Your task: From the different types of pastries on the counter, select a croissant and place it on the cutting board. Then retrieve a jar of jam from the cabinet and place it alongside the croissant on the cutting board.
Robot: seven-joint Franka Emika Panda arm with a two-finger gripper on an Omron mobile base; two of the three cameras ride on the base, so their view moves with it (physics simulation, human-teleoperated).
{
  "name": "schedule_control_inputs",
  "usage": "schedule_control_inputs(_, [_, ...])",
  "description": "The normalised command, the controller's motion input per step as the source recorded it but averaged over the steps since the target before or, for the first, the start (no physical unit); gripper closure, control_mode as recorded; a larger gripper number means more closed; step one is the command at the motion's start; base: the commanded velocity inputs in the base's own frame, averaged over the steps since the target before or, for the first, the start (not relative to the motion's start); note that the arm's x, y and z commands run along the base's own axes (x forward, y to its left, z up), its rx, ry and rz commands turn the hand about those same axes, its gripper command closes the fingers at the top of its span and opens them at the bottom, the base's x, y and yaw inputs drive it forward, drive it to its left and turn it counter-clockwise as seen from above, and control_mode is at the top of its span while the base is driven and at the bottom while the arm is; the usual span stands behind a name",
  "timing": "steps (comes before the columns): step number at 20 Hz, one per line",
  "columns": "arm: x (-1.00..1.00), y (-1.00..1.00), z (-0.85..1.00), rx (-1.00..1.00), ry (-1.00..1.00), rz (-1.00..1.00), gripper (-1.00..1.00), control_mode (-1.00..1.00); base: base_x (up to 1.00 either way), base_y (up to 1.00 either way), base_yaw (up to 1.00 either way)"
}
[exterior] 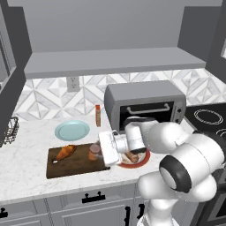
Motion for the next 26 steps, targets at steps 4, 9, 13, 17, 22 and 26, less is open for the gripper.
schedule_control_inputs(4, [0.33, 0.08, 0.0, 0.0, 0.03, 0.0, 1.0, -1.0, 0.0, 0.0, 0.0])
schedule_control_inputs(9, [0.21, 0.16, -0.02, 0.0, 0.0, 0.0, 1.0, -1.0, 0.0, 0.0, 0.0])
schedule_control_inputs(13, [0.19, 0.29, -0.12, 0.0, 0.0, 0.0, 1.0, -1.0, 0.0, 0.0, 0.0])
schedule_control_inputs(17, [0.23, 0.2, -0.08, 0.0, 0.0, 0.0, 1.0, -1.0, 0.0, 0.0, 0.0])
schedule_control_inputs(22, [0.25, 0.12, -0.21, 0.0, 0.0, 0.0, 1.0, -1.0, 0.0, 0.0, 0.0])
schedule_control_inputs(26, [0.18, 0.09, -0.29, 0.0, 0.01, 0.0, 1.0, -1.0, 0.0, 0.0, 0.0])
